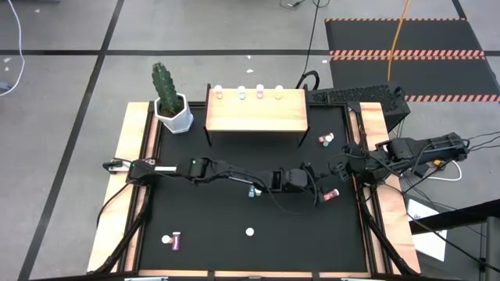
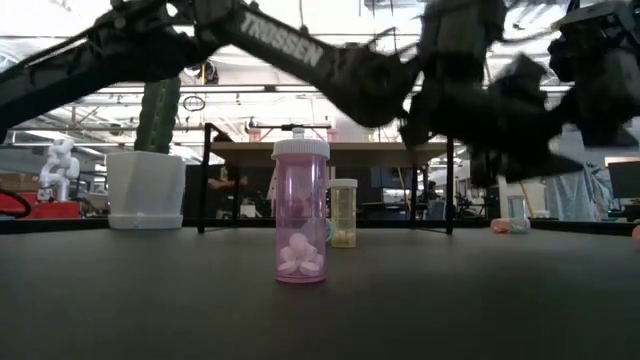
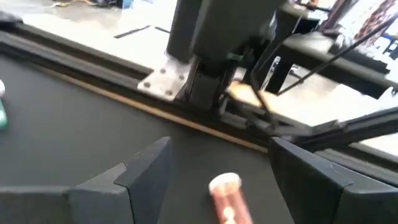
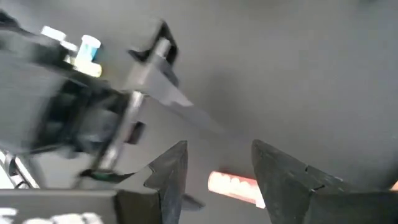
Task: Pick and place medicine bottles onto shelf by color
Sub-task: Put the bottom orange pill bottle aligned with the other orange pill bottle on the shelf
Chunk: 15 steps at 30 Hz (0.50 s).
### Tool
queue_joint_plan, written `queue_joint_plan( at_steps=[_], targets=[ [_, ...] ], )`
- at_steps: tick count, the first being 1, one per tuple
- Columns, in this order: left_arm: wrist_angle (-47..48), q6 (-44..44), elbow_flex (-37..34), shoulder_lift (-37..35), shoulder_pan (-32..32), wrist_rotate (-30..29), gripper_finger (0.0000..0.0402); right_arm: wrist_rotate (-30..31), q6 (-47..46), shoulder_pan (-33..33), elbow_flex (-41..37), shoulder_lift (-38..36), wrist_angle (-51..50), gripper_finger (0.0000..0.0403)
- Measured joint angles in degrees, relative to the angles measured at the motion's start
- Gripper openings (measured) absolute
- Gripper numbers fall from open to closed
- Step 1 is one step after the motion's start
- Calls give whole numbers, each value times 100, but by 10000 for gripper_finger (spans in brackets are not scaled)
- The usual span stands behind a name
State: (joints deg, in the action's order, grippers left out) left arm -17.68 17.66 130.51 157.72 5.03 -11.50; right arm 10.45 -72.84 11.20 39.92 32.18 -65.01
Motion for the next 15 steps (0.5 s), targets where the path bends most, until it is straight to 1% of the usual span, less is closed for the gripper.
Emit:
queue_joint_plan(
  at_steps=[5,11,15],
  targets=[
    [-28,-175,128,228,16,98,269,136,-9,0,0,0,37,171],
    [0,-516,126,345,157,225,269,146,-47,0,0,0,79,171],
    [-147,-626,129,455,252,255,269,151,-52,0,-2,6,207,171]
  ],
)
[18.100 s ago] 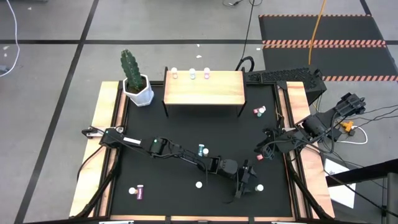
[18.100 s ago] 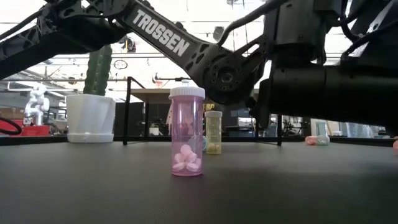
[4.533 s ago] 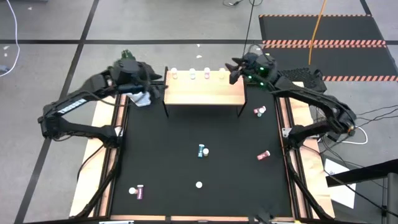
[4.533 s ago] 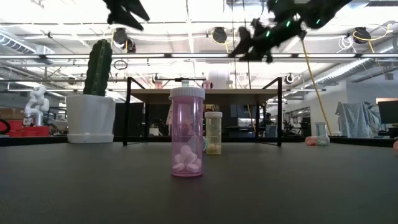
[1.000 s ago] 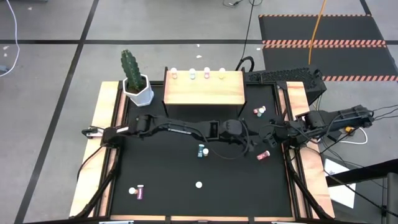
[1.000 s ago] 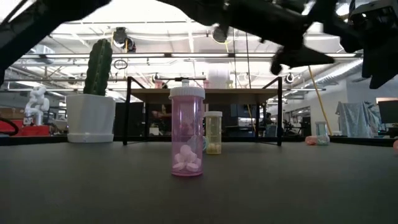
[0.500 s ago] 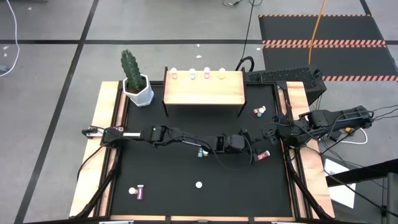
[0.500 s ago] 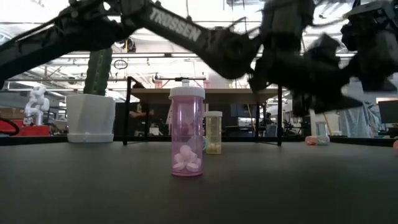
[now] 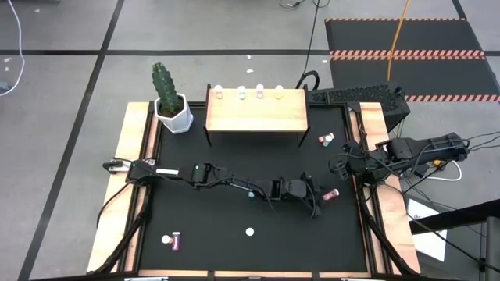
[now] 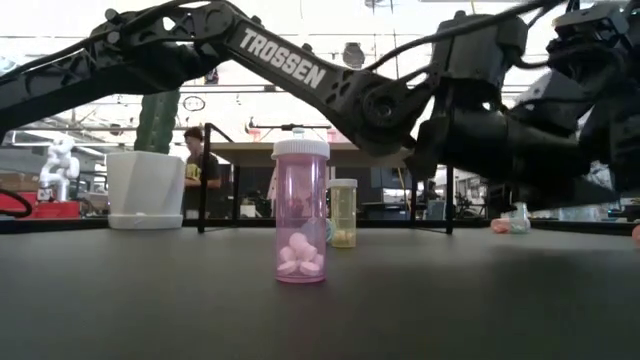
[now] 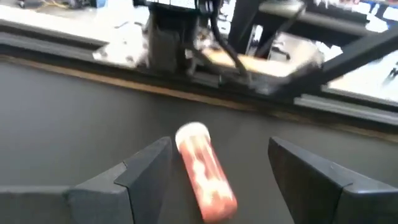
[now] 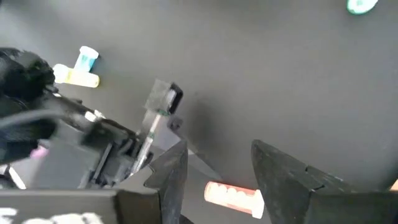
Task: Pick and place medicine bottles onto shelf by color
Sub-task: Put the bottom orange pill bottle aligned with the other orange pill bottle on the shelf
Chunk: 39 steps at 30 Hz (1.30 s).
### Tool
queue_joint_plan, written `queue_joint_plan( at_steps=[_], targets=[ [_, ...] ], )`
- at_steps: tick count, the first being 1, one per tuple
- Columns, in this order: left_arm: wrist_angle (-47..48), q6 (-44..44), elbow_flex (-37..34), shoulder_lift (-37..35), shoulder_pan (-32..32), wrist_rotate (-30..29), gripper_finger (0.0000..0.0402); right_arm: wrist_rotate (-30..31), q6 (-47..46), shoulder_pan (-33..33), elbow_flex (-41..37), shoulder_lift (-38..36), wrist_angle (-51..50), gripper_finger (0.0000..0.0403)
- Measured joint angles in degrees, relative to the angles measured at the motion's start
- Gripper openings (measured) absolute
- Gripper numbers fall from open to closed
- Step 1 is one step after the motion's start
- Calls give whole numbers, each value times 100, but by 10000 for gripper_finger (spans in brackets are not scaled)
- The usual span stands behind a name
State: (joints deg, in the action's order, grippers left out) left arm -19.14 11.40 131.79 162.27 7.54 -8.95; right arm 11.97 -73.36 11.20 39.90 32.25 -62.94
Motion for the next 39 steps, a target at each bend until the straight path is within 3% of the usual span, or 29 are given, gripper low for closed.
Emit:
queue_joint_plan(
  at_steps=[13,25,39],
  targets=[
    [-225,27,0,327,53,-318,267,2,-13,0,0,143,131,171],
    [-125,-238,0,339,70,86,193,0,-99,2,0,149,141,171],
    [218,69,5,333,49,-179,190,-2,-122,2,0,149,145,171]
  ],
)
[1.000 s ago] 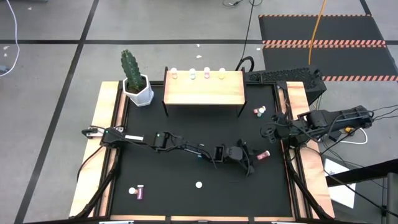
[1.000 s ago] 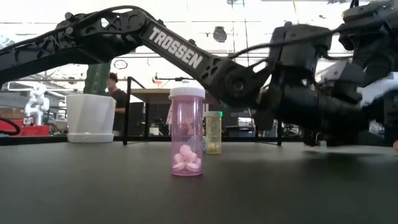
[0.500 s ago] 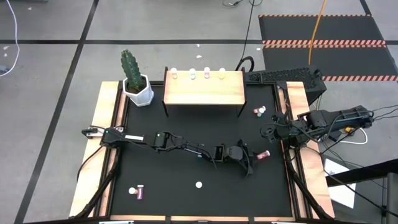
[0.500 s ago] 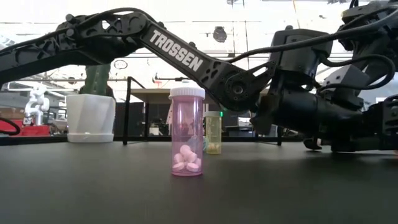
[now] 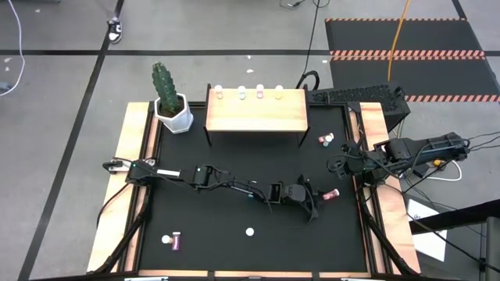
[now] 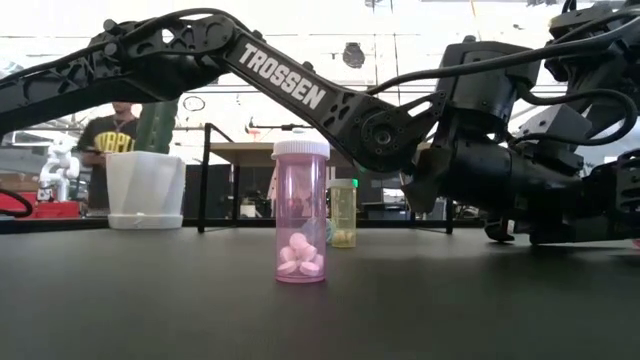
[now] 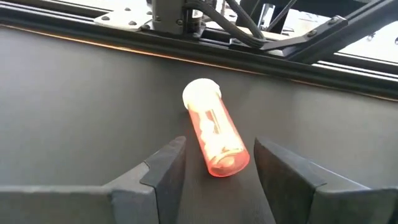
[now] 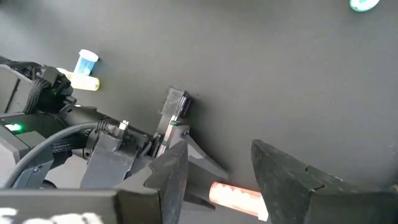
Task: Pick and place medicine bottles onto shelf by color
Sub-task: Put the bottom orange pill bottle aligned with the other orange pill bottle on the shelf
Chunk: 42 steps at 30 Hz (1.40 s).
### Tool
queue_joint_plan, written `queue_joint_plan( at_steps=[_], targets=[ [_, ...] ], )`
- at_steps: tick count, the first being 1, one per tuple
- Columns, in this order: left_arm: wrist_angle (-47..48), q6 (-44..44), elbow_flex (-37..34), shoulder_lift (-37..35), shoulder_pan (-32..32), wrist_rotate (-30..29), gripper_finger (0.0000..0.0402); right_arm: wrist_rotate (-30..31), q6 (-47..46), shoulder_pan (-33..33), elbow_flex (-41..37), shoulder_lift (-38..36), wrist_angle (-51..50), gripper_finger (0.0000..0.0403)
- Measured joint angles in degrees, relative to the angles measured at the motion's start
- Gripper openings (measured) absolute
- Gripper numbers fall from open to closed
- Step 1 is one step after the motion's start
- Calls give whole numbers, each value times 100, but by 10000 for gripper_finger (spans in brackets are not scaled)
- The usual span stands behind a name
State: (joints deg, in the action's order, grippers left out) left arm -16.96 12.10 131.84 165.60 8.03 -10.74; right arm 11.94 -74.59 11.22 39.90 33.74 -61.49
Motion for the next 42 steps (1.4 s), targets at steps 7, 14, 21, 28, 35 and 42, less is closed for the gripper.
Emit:
queue_joint_plan(
  at_steps=[7,14,21,28,35,42],
  targets=[
    [51,-2,1,-2,-2,0,190,-1,0,0,0,0,0,171],
    [82,-36,-6,0,-7,-7,145,-2,10,0,0,0,0,171],
    [87,-116,-10,0,-13,6,119,-2,20,0,0,-2,0,171],
    [-83,-103,-19,-7,-36,-123,118,23,168,0,-2,-8,39,171],
    [281,304,-52,-350,-188,-167,117,434,1162,2,442,-133,1242,171],
    [1252,318,-28,-1406,-354,-130,117,985,2522,2,1805,-152,1804,171]
  ],
)
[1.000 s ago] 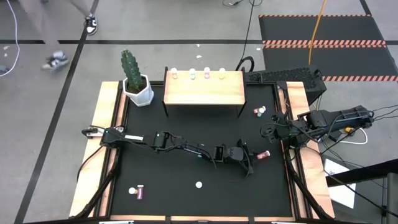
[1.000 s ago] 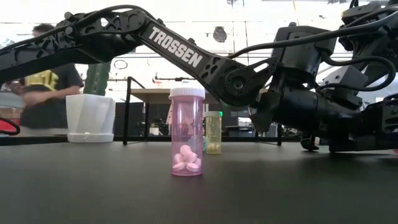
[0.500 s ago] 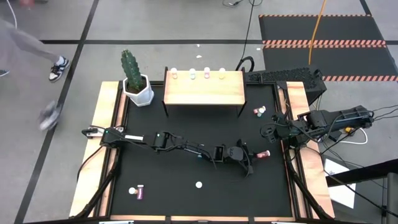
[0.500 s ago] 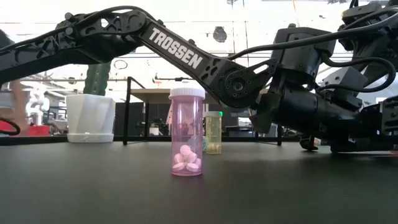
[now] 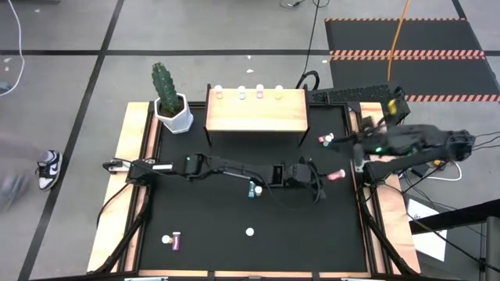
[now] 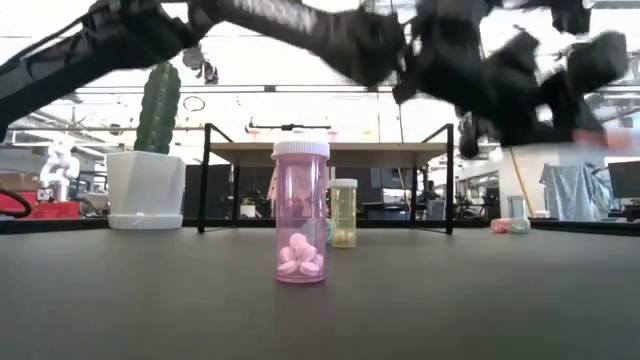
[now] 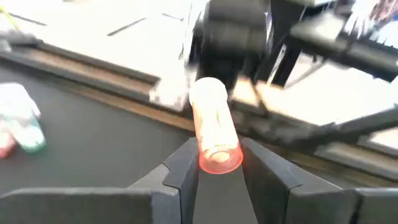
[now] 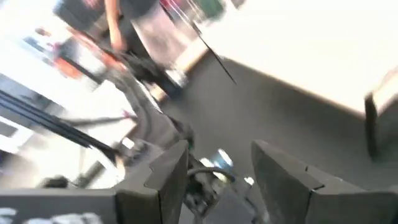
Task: Pick and place medicine bottles onto shelf by color
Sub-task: Put the bottom orange pill bottle aligned with the other orange pill bottle on the shelf
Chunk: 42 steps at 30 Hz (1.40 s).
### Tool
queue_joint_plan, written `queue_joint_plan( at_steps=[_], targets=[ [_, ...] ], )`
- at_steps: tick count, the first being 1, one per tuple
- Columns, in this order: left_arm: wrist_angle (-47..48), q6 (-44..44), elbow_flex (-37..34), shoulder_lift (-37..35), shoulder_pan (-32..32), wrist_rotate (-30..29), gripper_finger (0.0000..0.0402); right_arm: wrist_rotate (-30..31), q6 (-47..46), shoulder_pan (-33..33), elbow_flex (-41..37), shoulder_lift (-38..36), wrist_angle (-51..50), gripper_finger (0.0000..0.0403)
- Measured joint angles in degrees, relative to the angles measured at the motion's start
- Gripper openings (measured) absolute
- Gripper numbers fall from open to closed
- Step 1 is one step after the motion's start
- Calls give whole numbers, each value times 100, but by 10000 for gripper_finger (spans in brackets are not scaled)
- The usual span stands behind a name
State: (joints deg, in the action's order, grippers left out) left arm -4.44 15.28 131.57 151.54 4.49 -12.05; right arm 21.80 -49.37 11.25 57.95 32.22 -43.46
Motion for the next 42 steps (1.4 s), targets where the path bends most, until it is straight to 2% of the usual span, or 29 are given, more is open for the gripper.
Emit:
queue_joint_plan(
  at_steps=[4,6,11,15,18,26,34,38,42],
  targets=[
    [864,-4,-6,-705,-126,3,117,56,746,4,576,-3,641,171],
    [1142,-16,-4,-1093,-196,8,117,-121,1143,8,734,-3,1042,171],
    [2076,37,9,-1882,-425,306,117,-540,2334,10,922,-6,1798,171],
    [2630,183,1,-2346,-558,447,117,-556,2958,11,924,-40,2045,171],
    [2970,203,2,-2719,-629,480,117,-565,3292,11,923,-17,2207,171],
    [3901,203,4,-3485,-719,535,117,-1165,3559,11,921,160,2982,171],
    [4022,243,9,-3976,-549,533,117,-1307,3469,11,632,466,3157,171],
    [3990,288,7,-4129,-372,423,117,-1312,3446,11,214,504,3853,171],
    [3105,70,7,-4169,-101,301,117,-1648,3461,11,-158,466,4883,171]
  ],
)
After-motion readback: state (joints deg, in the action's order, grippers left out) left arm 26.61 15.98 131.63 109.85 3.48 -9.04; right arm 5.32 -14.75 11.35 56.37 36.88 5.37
